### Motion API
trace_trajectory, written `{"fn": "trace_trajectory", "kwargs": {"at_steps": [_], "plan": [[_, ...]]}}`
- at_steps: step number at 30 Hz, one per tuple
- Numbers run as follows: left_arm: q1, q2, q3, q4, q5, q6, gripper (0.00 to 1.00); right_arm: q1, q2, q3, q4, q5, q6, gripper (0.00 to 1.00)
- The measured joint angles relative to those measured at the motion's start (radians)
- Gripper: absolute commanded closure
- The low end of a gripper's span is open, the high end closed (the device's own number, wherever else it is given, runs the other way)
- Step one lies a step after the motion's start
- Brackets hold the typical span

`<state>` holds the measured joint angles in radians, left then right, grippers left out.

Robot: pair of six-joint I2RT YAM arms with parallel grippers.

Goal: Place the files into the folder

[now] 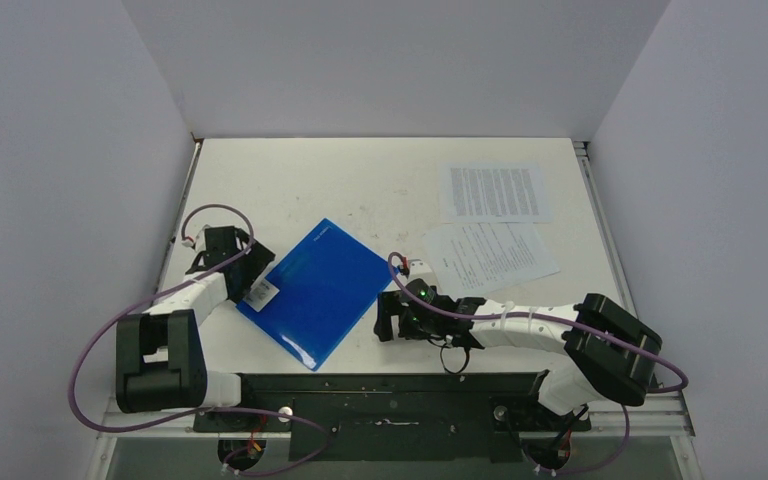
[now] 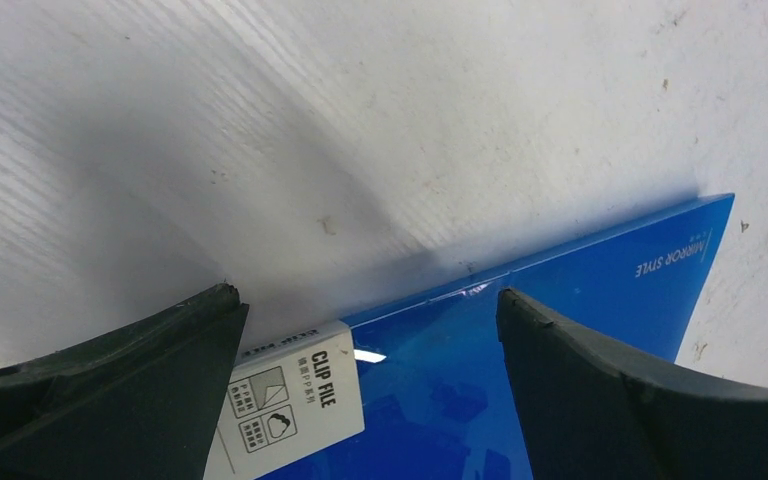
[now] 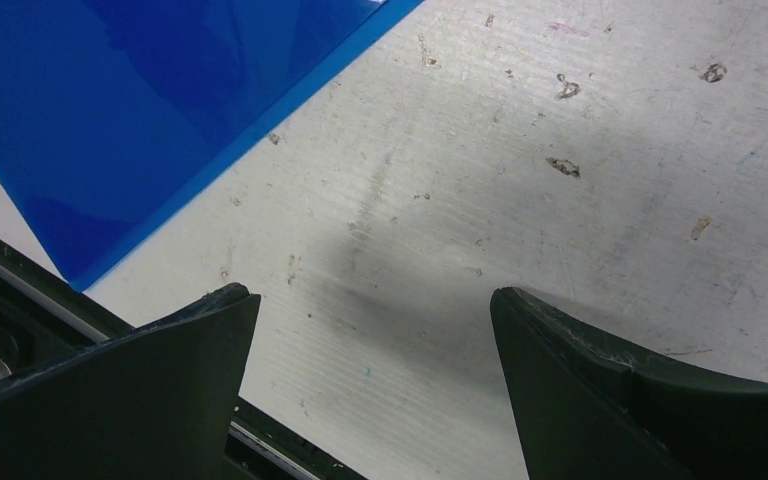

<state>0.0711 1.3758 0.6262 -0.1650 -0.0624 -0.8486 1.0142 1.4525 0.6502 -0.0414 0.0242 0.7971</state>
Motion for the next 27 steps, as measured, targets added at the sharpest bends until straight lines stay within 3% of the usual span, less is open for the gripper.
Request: {"fn": "trace_trajectory", "kwargs": {"at_steps": [7,17,27], "plan": [[-0.094,-0.018,-0.04,0.069,0.007,0.0,0.03,-0.014,0.0,0.0,0.004,0.0,-0.004,0.1],[-0.203,-0.162,-0.156,0.083,0.06,-0.002,0.03,-0.115,-0.028,-0.047,0.042,-0.051,-0.03,0.1],[-0.357,-0.182,-0.179,0.107,0.094,-0.023,0.03,-0.158,-0.041,-0.078,0.097,-0.119,-0.045,0.1]]}}
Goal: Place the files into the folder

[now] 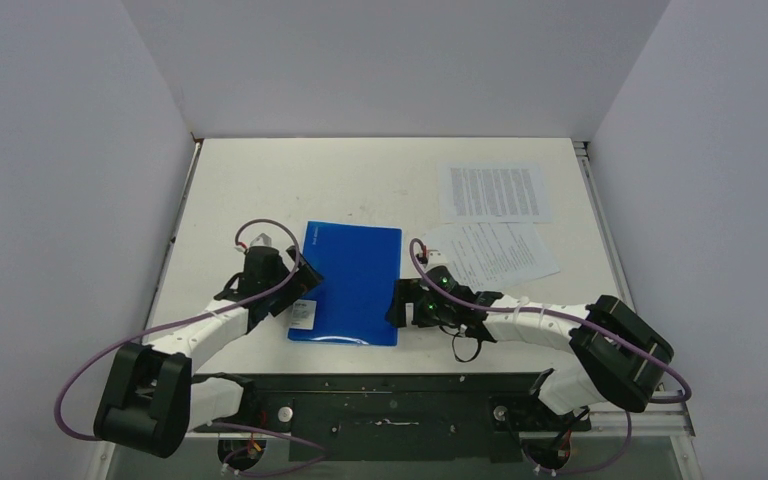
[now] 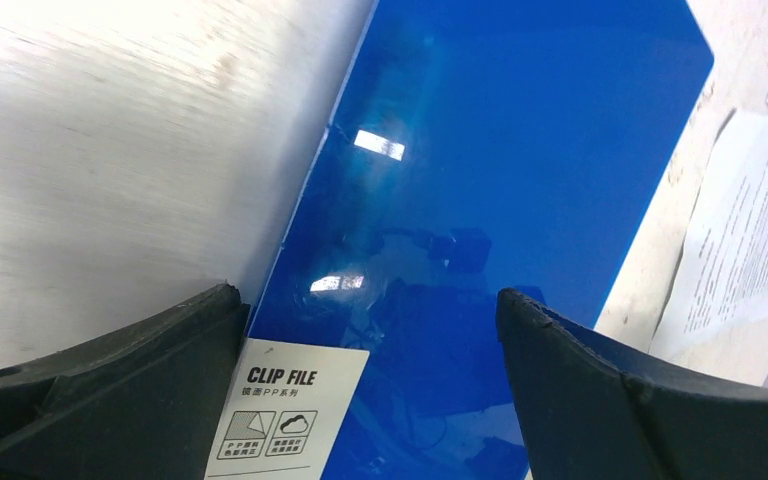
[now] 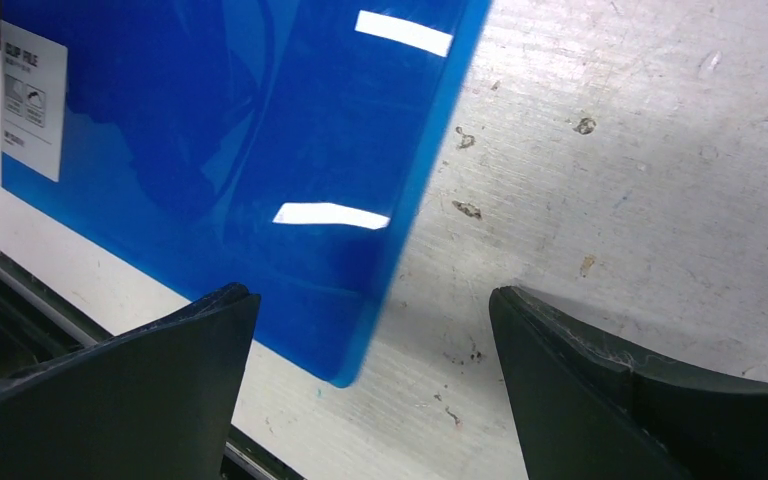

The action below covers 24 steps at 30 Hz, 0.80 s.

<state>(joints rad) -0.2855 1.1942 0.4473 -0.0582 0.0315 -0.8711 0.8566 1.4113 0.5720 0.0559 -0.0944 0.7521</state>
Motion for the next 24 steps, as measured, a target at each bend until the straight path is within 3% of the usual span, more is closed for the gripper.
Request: {"fn": "trace_trajectory", "kwargs": {"at_steps": [13,24], "plan": [[-0.111,0.043,0.0,0.086,-0.011,-0.003,0.03,0.002,0.0,-0.065,0.149,-0.056,0.023,0.1],[-0.221,0.001,-0.028,0.083,-0.063,0.003,0.03,0.034,-0.103,-0.153,0.15,-0.018,0.054,0.1]]}}
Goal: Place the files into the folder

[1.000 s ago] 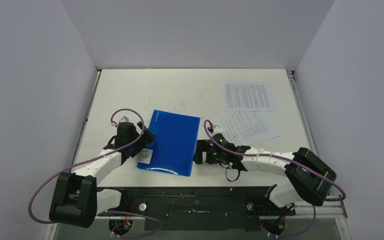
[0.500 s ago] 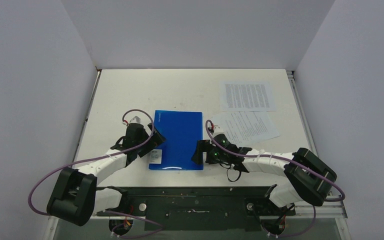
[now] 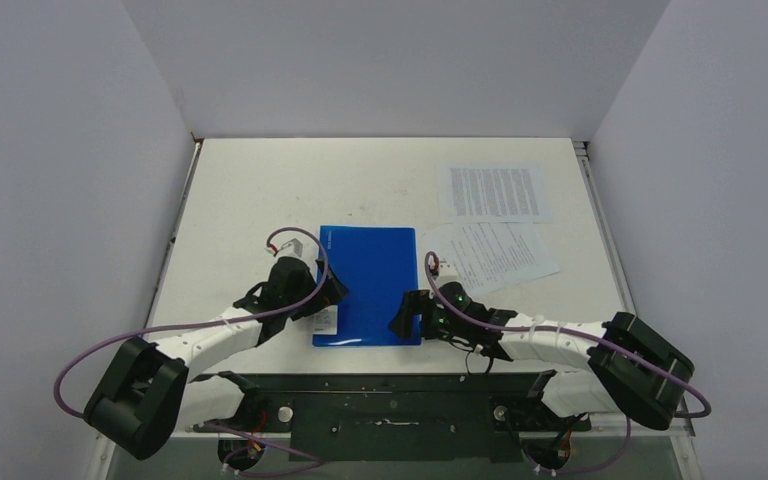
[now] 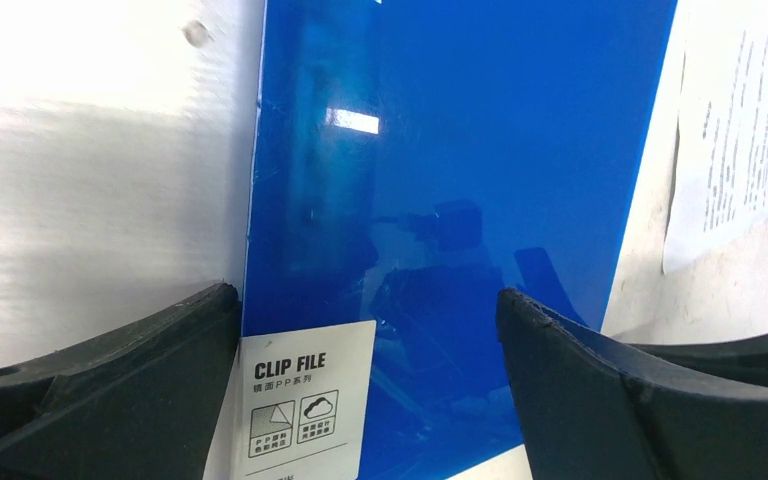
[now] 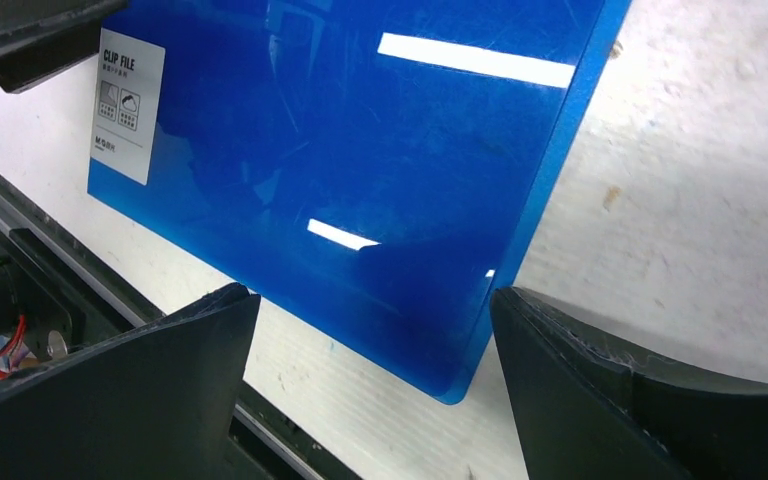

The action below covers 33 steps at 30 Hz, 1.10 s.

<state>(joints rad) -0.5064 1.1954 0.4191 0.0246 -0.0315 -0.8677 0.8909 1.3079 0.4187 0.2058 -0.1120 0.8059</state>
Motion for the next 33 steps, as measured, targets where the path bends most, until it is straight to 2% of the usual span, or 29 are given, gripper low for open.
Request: {"fn": "trace_trajectory", "kwargs": {"at_steps": [8,14,19,27,33], "plan": [[-0.173,-0.034,-0.022,-0.003,-0.041,-0.068,0.03,0.008,-0.14,-0.056,-0.119,0.057,0.027,0.1],[-0.246,-0.036,-0.022,-0.008,-0.048,-0.111,0.03,0.012,-0.222,-0.065,-0.246,0.093,0.046,0.1],[-0.259,-0.057,-0.02,-0.053,-0.043,-0.123,0.04,0.021,-0.274,-0.064,-0.342,0.114,0.051,0.1],[-0.256,-0.105,0.022,-0.236,-0.119,-0.09,0.0,0.022,-0.32,0.01,-0.526,0.16,0.041,0.1],[-0.208,-0.126,0.022,-0.283,-0.093,-0.085,0.16,0.022,-0.321,0.095,-0.582,0.191,0.023,0.1]]}}
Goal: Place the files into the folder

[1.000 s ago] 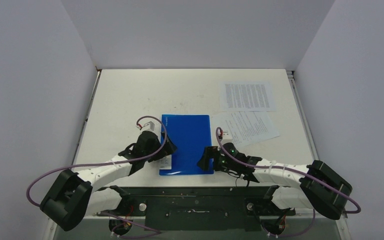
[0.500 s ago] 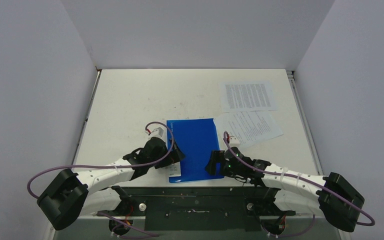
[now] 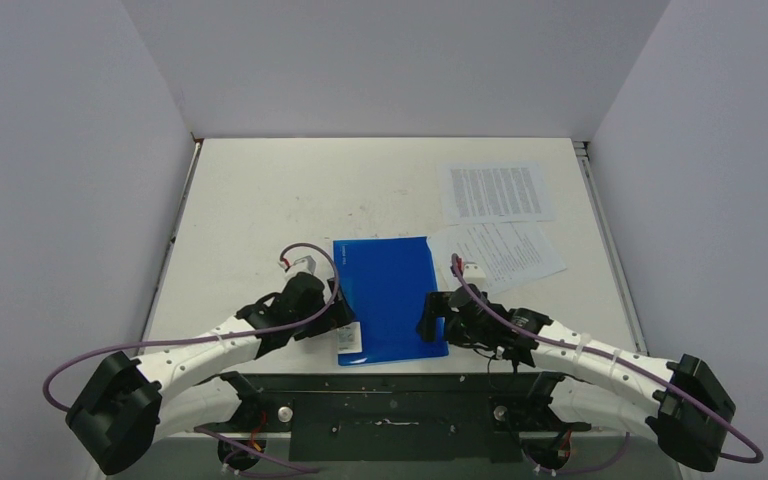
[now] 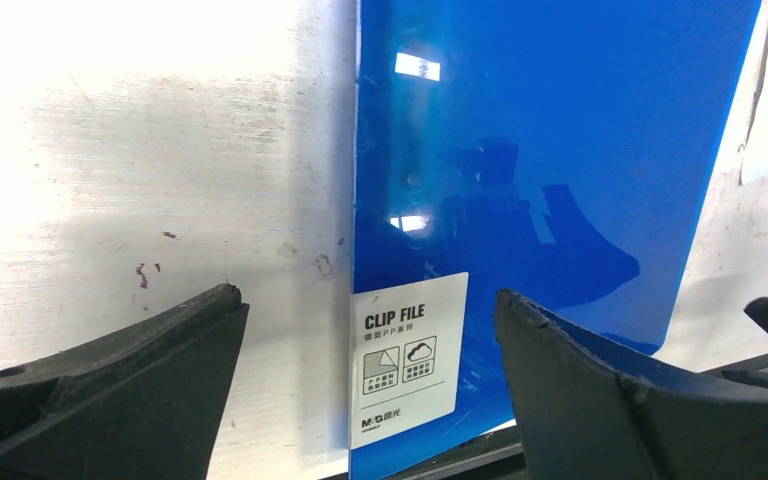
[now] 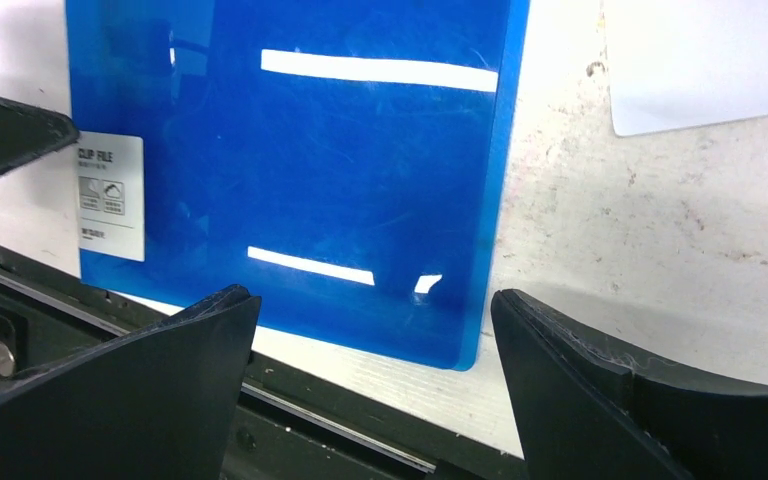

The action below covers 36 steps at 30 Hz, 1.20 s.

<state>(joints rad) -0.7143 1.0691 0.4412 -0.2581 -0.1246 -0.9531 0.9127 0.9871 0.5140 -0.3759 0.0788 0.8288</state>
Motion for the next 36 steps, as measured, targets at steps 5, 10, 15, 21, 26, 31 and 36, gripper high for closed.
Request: {"fn": "trace_trajectory", "kwargs": {"at_steps": [5,10,15,21,26,31,36], "plan": [[0.047,-0.027,-0.041,0.019,0.068,-0.015,0.27,0.0,0.0,0.038,-0.022,0.016,-0.008,0.1],[0.113,-0.096,-0.119,0.084,0.151,-0.05,0.34,0.0,0.014,0.042,-0.027,0.026,-0.009,0.1],[0.135,-0.141,-0.169,0.118,0.195,-0.079,0.44,-0.002,0.042,0.042,-0.025,0.027,-0.009,0.1],[0.147,-0.146,-0.206,0.156,0.234,-0.098,0.57,-0.003,0.072,0.042,-0.006,0.026,-0.009,0.1],[0.163,-0.141,-0.226,0.179,0.252,-0.11,0.64,-0.004,0.083,0.042,0.008,0.026,-0.009,0.1],[0.182,-0.142,-0.245,0.199,0.268,-0.113,0.71,-0.01,0.087,0.042,0.02,0.025,-0.008,0.1],[0.196,-0.136,-0.262,0.226,0.283,-0.116,0.76,-0.011,0.095,0.042,0.034,0.018,-0.008,0.1]]}}
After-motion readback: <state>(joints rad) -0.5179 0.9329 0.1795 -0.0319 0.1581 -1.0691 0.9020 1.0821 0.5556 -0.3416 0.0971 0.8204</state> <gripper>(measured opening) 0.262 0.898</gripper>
